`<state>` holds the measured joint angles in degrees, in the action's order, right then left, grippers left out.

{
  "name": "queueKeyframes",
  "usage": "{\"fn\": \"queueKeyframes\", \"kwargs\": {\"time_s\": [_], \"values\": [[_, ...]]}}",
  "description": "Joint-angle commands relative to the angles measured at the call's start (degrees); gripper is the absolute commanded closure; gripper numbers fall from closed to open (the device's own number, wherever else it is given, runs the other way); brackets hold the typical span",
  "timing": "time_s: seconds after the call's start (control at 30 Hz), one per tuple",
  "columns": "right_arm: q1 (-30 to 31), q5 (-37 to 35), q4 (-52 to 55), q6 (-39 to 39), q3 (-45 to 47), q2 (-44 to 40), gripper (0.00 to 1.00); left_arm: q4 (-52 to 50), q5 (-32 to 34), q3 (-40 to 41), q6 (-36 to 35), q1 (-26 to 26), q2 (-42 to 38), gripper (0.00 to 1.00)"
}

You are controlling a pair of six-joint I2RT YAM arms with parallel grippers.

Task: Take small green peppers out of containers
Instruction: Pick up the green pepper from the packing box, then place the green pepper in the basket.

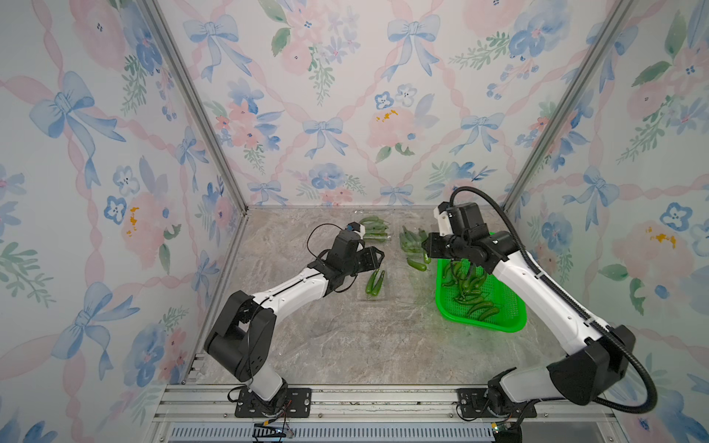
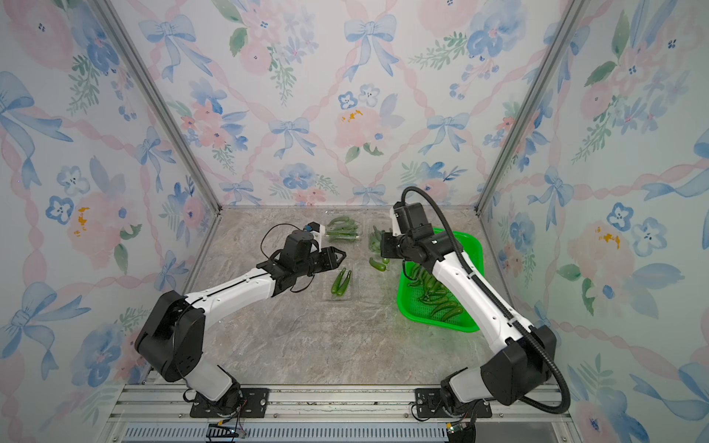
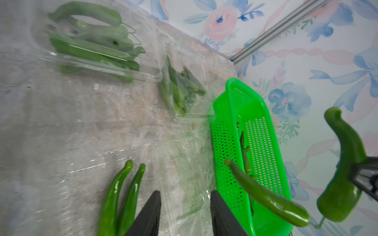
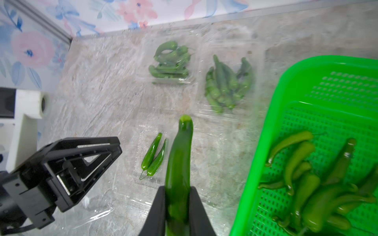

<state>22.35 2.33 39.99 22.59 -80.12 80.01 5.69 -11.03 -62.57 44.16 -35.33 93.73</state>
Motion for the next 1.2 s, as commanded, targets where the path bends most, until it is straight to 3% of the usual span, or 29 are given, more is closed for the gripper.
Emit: {"fn": "queueKeyframes", "kwargs": {"time_s": [0.0, 0.17, 0.4, 0.6, 0.73, 0.97, 1.17], "values": [[-6.03, 0.03, 0.40, 0.88, 2.88, -3.39, 0.86, -0.57, -1.03, -4.79, -0.58, -3.10, 4.36, 0.57], [-16.54, 2.24, 0.33, 0.85, 5.55, -5.06, 0.85, -0.57, -2.10, -12.47, -0.83, -7.59, 11.41, 0.58], [-25.78, 8.64, -7.16, 3.36, 10.42, 1.87, 0.86, -0.77, -3.44, -19.53, -0.28, -12.01, 17.25, 0.58], [-26.52, 9.43, -10.77, 4.88, 11.03, 10.85, 0.85, -0.94, -3.32, -20.11, -0.30, -13.27, 18.34, 0.58], [-25.72, 9.63, -10.75, 6.03, 12.12, 13.90, 0.77, -0.94, -2.74, -18.71, -0.39, -13.27, 17.54, 0.58], [-23.27, 5.86, -4.82, 4.81, 12.05, 10.65, 0.54, -1.04, -1.98, -15.63, -0.68, -12.43, 15.26, 0.57], [-16.54, 5.33, -0.80, 3.01, 11.61, 5.81, 0.53, -1.03, -0.32, -8.66, -0.69, -9.20, 9.07, 0.57]]}}
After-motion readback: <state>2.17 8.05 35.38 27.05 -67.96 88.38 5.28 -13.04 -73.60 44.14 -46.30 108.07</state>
